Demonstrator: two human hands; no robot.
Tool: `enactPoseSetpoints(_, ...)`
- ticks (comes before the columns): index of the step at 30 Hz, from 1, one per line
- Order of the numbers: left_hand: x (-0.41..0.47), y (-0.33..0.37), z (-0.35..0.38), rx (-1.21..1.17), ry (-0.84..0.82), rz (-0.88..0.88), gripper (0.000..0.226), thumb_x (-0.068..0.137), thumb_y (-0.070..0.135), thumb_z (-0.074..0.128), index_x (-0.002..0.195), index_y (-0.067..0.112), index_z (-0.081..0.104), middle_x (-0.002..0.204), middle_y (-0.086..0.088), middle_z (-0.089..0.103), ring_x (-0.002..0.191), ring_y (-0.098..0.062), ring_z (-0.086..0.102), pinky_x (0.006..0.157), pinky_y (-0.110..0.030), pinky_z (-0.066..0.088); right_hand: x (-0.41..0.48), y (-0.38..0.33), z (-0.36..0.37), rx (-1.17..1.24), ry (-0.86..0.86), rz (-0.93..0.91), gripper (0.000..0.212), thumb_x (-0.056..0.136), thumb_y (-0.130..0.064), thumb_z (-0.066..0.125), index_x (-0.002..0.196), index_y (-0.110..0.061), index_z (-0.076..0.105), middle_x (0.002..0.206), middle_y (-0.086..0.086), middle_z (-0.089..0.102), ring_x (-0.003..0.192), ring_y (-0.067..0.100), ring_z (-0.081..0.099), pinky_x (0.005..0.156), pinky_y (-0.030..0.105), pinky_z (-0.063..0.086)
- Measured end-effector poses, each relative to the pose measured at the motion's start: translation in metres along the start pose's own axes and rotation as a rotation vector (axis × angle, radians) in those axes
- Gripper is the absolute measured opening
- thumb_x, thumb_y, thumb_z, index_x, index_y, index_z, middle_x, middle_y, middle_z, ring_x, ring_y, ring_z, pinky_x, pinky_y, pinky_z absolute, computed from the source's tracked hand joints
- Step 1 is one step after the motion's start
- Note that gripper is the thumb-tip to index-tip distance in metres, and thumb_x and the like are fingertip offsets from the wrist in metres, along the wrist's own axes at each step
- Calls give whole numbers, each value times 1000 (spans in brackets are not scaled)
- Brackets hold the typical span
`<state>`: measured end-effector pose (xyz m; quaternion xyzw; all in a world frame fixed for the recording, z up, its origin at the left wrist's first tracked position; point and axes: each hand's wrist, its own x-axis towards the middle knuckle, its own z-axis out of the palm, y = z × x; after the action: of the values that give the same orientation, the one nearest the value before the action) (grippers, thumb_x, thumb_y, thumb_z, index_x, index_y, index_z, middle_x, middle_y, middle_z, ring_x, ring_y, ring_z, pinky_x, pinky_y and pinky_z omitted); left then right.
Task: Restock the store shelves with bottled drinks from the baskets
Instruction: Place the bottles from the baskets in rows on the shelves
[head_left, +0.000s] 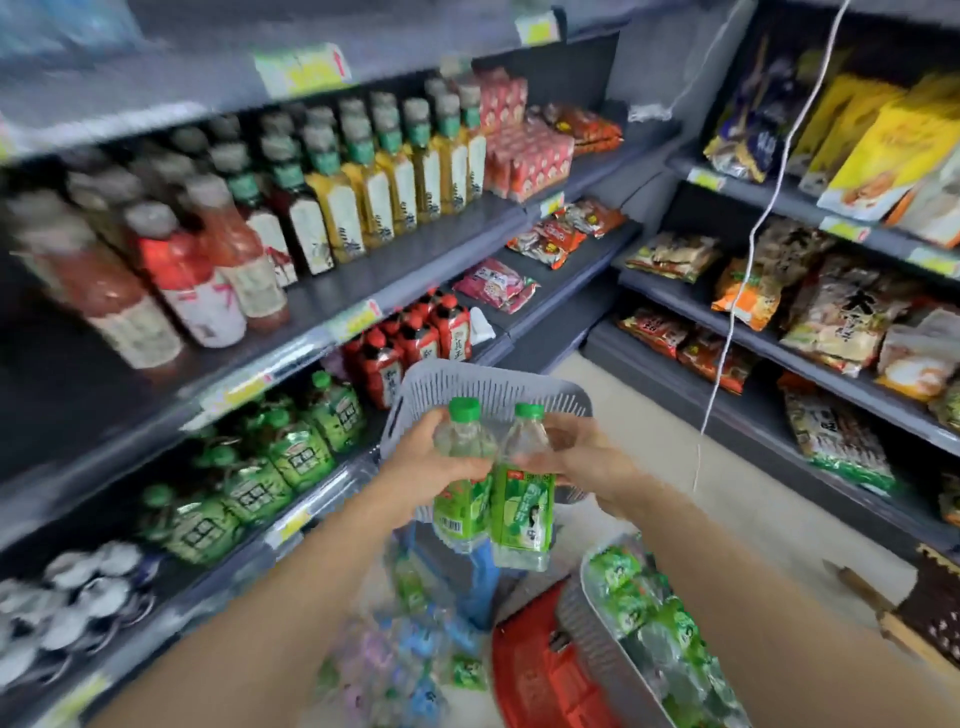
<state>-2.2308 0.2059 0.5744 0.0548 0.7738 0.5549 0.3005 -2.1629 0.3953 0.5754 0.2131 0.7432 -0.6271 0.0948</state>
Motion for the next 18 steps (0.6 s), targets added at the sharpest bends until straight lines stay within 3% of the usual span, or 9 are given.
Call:
enactPoseSetpoints(2, -28, 9, -39, -42, 76, 50, 75, 68, 2, 83, 129, 22, 45, 98, 12, 58, 87, -8, 61, 89, -32, 52, -6, -35, 32, -37, -27, -77, 35, 69, -13, 85, 93, -27, 64, 94, -4, 68, 87, 15, 64, 76, 31, 53)
enactPoseSetpoints(6, -73, 17, -114, -59, 219, 123, 84, 61, 17, 90, 131, 27, 45, 119, 6, 59, 93, -10, 62, 86, -28, 52, -13, -94, 92, -112, -94, -204, 54, 65, -18, 89, 111, -14, 62, 103, 0, 66, 93, 17, 63, 78, 30, 53)
enactPoseSetpoints(8, -91, 19, -146, -50, 278, 156, 72, 64, 9, 88, 126, 20, 54, 114, 6, 61, 93, -15, 63, 78, -23, 51, -13, -116, 118, -138, -133, -258, 44, 68, -15, 87, 103, -21, 60, 102, -4, 61, 95, 17, 60, 84, 34, 52)
enactPoseSetpoints(10, -107, 21, -172, -13, 331, 199, 54, 64, 0, 84, 111, 19, 64, 98, 4, 70, 87, -16, 65, 67, -16, 51, -10, -135, 143, -158, -169, -321, 39, 69, -12, 86, 87, -30, 56, 93, -10, 57, 86, 10, 56, 79, 30, 51)
enactPoseSetpoints(12, -121, 20, -195, 20, 406, 225, 51, 64, 1, 84, 109, 19, 68, 98, 1, 73, 83, -11, 66, 65, -11, 50, -4, -151, 165, -194, -199, -373, 38, 66, -15, 88, 85, -28, 58, 86, -10, 57, 82, 11, 55, 74, 26, 48)
enactPoseSetpoints(15, -136, 18, -226, 56, 522, 241, 48, 62, 16, 88, 105, 28, 70, 106, 0, 70, 92, -10, 67, 76, -16, 50, 6, -171, 198, -236, -277, -416, 53, 60, -22, 91, 106, -20, 64, 103, -2, 66, 100, 21, 62, 88, 37, 52)
enactPoseSetpoints(18, -146, 12, -248, 59, 642, 253, 48, 63, 14, 87, 93, 44, 65, 106, -1, 67, 93, -9, 64, 74, -16, 46, 13, -191, 229, -286, -339, -509, 68, 58, -28, 92, 117, -15, 61, 113, -1, 65, 104, 20, 60, 94, 37, 50)
